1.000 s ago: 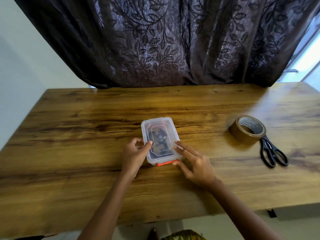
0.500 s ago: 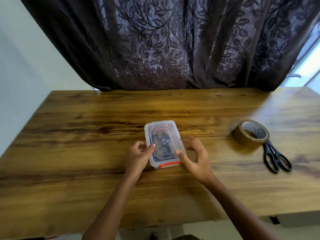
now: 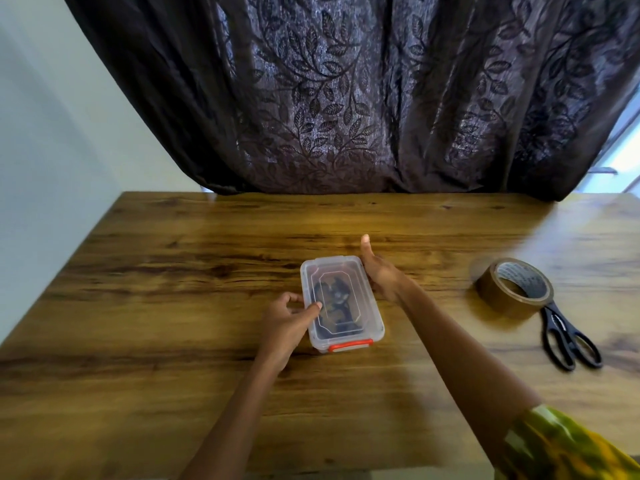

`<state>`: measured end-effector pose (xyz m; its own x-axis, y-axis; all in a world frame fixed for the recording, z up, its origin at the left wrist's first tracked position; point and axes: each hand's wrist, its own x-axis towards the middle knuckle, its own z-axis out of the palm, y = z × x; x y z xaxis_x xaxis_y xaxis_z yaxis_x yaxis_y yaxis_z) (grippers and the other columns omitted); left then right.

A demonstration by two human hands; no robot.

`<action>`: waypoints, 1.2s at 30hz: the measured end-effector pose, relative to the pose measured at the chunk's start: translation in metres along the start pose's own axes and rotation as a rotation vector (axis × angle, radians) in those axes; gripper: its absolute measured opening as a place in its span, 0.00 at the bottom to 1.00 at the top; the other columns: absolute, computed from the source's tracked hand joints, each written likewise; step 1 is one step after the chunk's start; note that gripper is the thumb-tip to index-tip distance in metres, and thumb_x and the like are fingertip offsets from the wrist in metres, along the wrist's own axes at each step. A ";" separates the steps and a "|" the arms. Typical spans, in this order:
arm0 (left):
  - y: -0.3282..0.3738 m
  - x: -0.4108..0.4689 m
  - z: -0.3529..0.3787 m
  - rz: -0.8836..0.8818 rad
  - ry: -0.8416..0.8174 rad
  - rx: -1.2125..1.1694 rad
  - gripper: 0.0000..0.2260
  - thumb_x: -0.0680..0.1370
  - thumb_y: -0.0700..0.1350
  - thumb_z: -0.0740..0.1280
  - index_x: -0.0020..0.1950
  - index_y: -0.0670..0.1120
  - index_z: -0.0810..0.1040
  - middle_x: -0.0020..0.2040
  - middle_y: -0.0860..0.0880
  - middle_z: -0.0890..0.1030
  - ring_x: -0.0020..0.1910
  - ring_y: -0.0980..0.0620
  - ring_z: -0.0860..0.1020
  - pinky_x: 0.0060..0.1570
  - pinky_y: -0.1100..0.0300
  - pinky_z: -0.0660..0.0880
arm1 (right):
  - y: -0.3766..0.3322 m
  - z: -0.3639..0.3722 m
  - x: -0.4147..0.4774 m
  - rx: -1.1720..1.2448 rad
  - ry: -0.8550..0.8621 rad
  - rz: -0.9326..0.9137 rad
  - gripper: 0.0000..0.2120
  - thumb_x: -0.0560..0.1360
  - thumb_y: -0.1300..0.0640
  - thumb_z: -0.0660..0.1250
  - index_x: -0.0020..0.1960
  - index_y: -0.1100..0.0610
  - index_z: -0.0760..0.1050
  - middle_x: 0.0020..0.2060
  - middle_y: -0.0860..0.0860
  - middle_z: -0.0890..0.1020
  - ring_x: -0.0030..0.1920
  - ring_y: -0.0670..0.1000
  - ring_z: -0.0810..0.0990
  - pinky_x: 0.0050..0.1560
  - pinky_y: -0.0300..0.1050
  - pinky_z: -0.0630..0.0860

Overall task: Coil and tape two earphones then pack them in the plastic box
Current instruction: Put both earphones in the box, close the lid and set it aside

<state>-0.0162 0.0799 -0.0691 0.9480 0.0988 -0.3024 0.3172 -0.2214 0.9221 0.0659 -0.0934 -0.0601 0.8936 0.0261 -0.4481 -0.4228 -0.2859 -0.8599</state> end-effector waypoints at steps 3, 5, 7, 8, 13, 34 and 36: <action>-0.002 0.001 0.001 -0.010 -0.002 -0.024 0.14 0.73 0.47 0.70 0.57 0.45 0.73 0.47 0.46 0.82 0.41 0.54 0.81 0.31 0.65 0.75 | 0.004 0.001 0.005 0.004 0.048 -0.012 0.29 0.76 0.38 0.53 0.56 0.62 0.76 0.51 0.58 0.81 0.53 0.56 0.79 0.56 0.53 0.76; -0.002 0.002 0.001 -0.010 0.002 -0.014 0.13 0.73 0.47 0.70 0.56 0.45 0.74 0.47 0.47 0.82 0.40 0.55 0.81 0.30 0.65 0.75 | 0.005 0.006 0.004 0.142 0.044 -0.058 0.21 0.78 0.47 0.58 0.57 0.64 0.75 0.50 0.59 0.82 0.49 0.57 0.81 0.51 0.51 0.78; -0.002 0.002 0.001 -0.006 0.010 0.002 0.13 0.74 0.48 0.69 0.55 0.45 0.74 0.46 0.47 0.82 0.40 0.55 0.81 0.30 0.66 0.74 | 0.004 0.012 0.004 0.261 0.082 -0.113 0.15 0.78 0.56 0.60 0.61 0.64 0.73 0.52 0.61 0.80 0.49 0.57 0.80 0.51 0.51 0.78; -0.002 0.002 0.001 -0.004 0.013 0.004 0.13 0.74 0.48 0.69 0.56 0.45 0.74 0.46 0.47 0.82 0.40 0.55 0.81 0.30 0.66 0.74 | 0.004 0.014 0.004 0.267 0.112 -0.145 0.14 0.78 0.60 0.60 0.62 0.63 0.73 0.54 0.60 0.79 0.51 0.57 0.79 0.54 0.51 0.78; -0.002 0.001 0.002 -0.006 0.015 0.010 0.14 0.74 0.48 0.69 0.57 0.44 0.74 0.48 0.46 0.81 0.41 0.53 0.81 0.32 0.63 0.76 | 0.002 0.017 0.004 0.142 0.112 -0.240 0.13 0.79 0.65 0.57 0.59 0.60 0.75 0.56 0.56 0.78 0.54 0.53 0.77 0.54 0.47 0.78; 0.004 -0.008 0.004 0.017 0.047 0.057 0.12 0.75 0.47 0.68 0.54 0.43 0.74 0.46 0.48 0.80 0.38 0.58 0.79 0.23 0.73 0.69 | 0.029 0.022 -0.028 0.097 0.301 -0.277 0.13 0.80 0.52 0.57 0.60 0.56 0.73 0.51 0.54 0.80 0.50 0.53 0.80 0.50 0.51 0.79; 0.004 -0.009 0.004 0.022 0.044 0.063 0.12 0.75 0.48 0.68 0.54 0.43 0.74 0.45 0.49 0.80 0.38 0.58 0.78 0.23 0.73 0.69 | 0.041 0.023 -0.048 0.176 0.315 -0.265 0.13 0.80 0.53 0.55 0.56 0.56 0.75 0.49 0.57 0.81 0.47 0.56 0.81 0.48 0.55 0.80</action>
<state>-0.0232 0.0744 -0.0641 0.9531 0.1359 -0.2704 0.2989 -0.2845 0.9109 0.0022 -0.0842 -0.0800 0.9652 -0.2246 -0.1340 -0.1681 -0.1405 -0.9757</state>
